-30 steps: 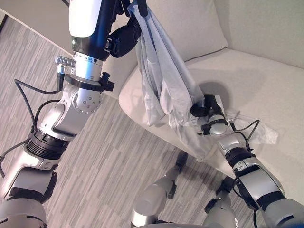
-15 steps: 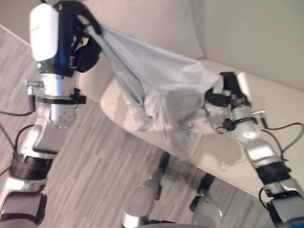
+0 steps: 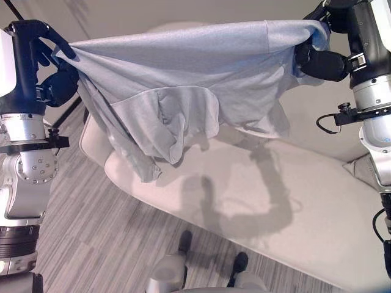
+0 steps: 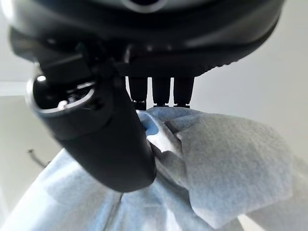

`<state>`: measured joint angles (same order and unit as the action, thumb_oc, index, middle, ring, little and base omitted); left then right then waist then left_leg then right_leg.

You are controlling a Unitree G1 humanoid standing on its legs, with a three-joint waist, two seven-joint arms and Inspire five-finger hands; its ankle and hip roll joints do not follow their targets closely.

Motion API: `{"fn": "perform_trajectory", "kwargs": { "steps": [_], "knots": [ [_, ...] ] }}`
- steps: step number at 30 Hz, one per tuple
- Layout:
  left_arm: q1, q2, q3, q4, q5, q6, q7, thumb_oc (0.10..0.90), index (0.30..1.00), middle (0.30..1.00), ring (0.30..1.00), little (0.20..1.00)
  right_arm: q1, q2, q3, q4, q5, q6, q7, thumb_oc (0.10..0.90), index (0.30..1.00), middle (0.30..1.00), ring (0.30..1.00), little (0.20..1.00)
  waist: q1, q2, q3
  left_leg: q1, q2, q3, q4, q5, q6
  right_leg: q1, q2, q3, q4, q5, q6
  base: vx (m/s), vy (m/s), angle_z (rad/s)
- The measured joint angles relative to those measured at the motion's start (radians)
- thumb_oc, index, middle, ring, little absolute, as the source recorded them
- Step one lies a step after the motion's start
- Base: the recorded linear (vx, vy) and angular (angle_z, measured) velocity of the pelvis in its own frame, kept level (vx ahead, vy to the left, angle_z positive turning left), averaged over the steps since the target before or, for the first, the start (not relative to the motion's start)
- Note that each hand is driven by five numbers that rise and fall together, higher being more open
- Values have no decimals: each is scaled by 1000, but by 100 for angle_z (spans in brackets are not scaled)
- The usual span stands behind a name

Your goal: Hang the clothes on the sofa on the clothes rack.

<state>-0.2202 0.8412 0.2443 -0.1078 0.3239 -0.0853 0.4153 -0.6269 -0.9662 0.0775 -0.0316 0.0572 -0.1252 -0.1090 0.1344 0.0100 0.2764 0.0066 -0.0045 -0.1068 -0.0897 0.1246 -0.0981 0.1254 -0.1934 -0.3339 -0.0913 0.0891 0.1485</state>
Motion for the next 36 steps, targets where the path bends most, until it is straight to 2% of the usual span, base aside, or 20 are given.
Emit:
{"fn": "perform_trajectory", "kwargs": {
  "steps": [4, 6, 7, 10, 12, 13, 15, 17, 18, 19, 22, 25, 26, 27, 29, 31, 32, 33, 35, 36],
  "knots": [
    [12, 4, 0, 22, 0, -2, -5, 400, 300, 300, 300, 300, -24, -56, 57, -6, 3, -17, 15, 400, 300, 300, 300, 300, 11, 7, -33, -3, 26, 11, 12, -20, 7, 23, 14, -16, 1, -8, -11, -134, 96, 13],
    [16, 5, 1, 34, 0, -4, -5, 400, 300, 300, 300, 300, -21, -75, 74, -6, 3, -24, 20, 400, 300, 300, 300, 300, -2, 5, -39, -13, 56, 91, 31, -41, 6, 34, 9, -40, 3, -10, -24, -133, 296, 38],
    [13, 8, -4, 61, 0, -15, -5, 400, 300, 300, 300, 300, -20, -91, 111, -1, 3, -28, 16, 400, 300, 300, 300, 300, -14, -15, -44, -50, 87, 241, 105, -101, 32, 34, -19, -65, 25, -26, -28, -76, 247, 52],
    [14, 57, -11, 96, 0, -25, -4, 400, 300, 300, 300, 300, -2, -82, 141, -1, 1, -28, 24, 400, 300, 300, 300, 300, -35, -50, -54, -104, 241, 234, 320, -153, -14, 23, -74, -74, 54, -31, -24, -35, 477, 24],
    [-28, 146, -68, 128, -2, -43, -1, 400, 300, 300, 300, 300, 31, -100, 118, -2, -1, -21, 13, 400, 300, 300, 300, 300, -74, -34, -65, -116, 403, 213, 425, -166, -89, 33, -113, -104, 100, -42, 41, 42, 379, 57],
    [-84, 159, -115, 145, -2, -72, -1, 400, 300, 300, 300, 300, 87, -139, 61, -3, -9, -37, 12, 400, 300, 300, 300, 300, -93, -13, -83, -85, 397, 171, 378, -136, -153, 47, -159, -110, 124, -34, 97, 13, 729, 88],
    [-161, 177, -160, 176, -8, -87, 18, 400, 300, 300, 300, 300, 171, -92, 12, 35, -11, -24, -21, 400, 300, 300, 300, 300, -106, -56, -113, -89, 263, 142, 366, -206, -153, 46, -276, -130, 173, 7, 66, -121, 770, 91],
    [-275, 221, -312, 235, -25, -53, 37, 400, 300, 300, 300, 300, 230, -98, 1, 12, -40, -25, -34, 400, 300, 300, 300, 300, -82, -109, -144, -194, 194, 198, 429, -173, -69, -23, -330, -137, 174, 175, -49, -66, 685, 51],
    [-322, 268, -354, 218, -28, -41, 25, 400, 300, 300, 300, 300, 124, -69, 44, 23, -54, -22, -53, 400, 300, 300, 300, 300, -69, -115, -152, -189, 109, 279, 266, -124, 12, -138, -390, -88, 202, 302, -5, -10, 694, 34],
    [-354, 268, -367, 216, -30, -42, 27, 400, 300, 300, 300, 300, 90, -54, 57, 30, -54, -26, -65, 400, 300, 300, 300, 300, -71, -105, -148, -186, 92, 263, 204, -80, 59, -186, -353, -39, 254, 216, 57, -13, 603, 42],
    [-415, 250, -411, 243, -39, -41, 26, 400, 300, 300, 300, 300, 12, -105, 131, 70, -53, -38, -74, 400, 300, 300, 300, 300, -79, -31, -98, -117, 87, 208, 77, -13, 84, -218, -114, 68, 409, -94, -8, 22, 254, 49],
    [-414, 217, -400, 245, -39, -41, 22, 400, 300, 300, 300, 300, 80, -158, 106, 75, -50, -52, -76, 400, 300, 300, 300, 300, -96, -22, -92, -105, 65, 140, 62, -19, 101, -207, 13, 185, 384, -193, 2, 141, 191, 65],
    [-394, 183, -383, 244, -39, -38, 18, 400, 300, 300, 300, 300, 152, -194, 69, 75, -50, -69, -76, 400, 300, 300, 300, 300, -124, -27, -89, -95, 63, 94, 37, -6, 106, -224, 123, 301, 422, -252, -53, 88, 93, 97],
    [-233, 162, -357, 216, -38, -43, -30, 400, 300, 300, 300, 300, 201, -212, -37, 85, -50, -75, -82, 400, 300, 300, 300, 300, -143, -77, -85, -73, 28, 92, 5, -3, 74, -225, 213, 283, 236, -176, -128, 266, 275, 82],
    [-237, 146, -356, 218, -38, -46, -43, 400, 300, 300, 300, 300, 211, -209, -66, 87, -48, -79, -81, 400, 300, 300, 300, 300, -146, -84, -83, -88, 30, 83, 34, -11, 52, -205, 191, 271, 205, -173, -139, 382, 330, 31],
    [-260, 66, -348, 230, -43, -68, -40, 400, 300, 300, 300, 300, 214, -192, -104, 107, -32, -76, -91, 400, 300, 300, 300, 300, -151, -138, -55, -238, -6, 112, 300, -72, -13, -173, 118, 246, 159, -152, -145, 204, 159, 33],
    [-260, 83, -362, 228, -42, -67, -46, 400, 300, 300, 300, 300, 214, -181, -106, 106, -31, -72, -92, 400, 300, 300, 300, 300, -138, -152, -52, -261, 51, 138, 283, -93, -13, -155, 114, 247, 135, -142, -144, 355, 345, -2],
    [-264, 137, -369, 235, -42, -79, -48, 400, 300, 300, 300, 300, 218, -169, -105, 106, -31, -77, -93, 400, 300, 300, 300, 300, -139, -145, -54, -276, 206, 113, 182, -70, -47, -135, 138, 250, 120, -147, -139, 376, 394, -5],
    [-339, 171, -412, 260, -42, -81, -47, 400, 300, 300, 300, 300, 221, -159, -107, 104, -33, -73, -96, 400, 300, 300, 300, 300, -156, -140, -54, -287, 338, 145, 43, -53, -73, -93, 123, 254, 87, -158, -108, 444, 487, -4],
    [-355, 171, -418, 249, -42, -82, -43, 400, 300, 300, 300, 300, 221, -162, -110, 103, -33, -72, -101, 400, 300, 300, 300, 300, -166, -122, -61, -276, 305, 166, 10, 1, -40, -78, 85, 250, 87, -167, -73, 725, 804, -19]
  ]
}}
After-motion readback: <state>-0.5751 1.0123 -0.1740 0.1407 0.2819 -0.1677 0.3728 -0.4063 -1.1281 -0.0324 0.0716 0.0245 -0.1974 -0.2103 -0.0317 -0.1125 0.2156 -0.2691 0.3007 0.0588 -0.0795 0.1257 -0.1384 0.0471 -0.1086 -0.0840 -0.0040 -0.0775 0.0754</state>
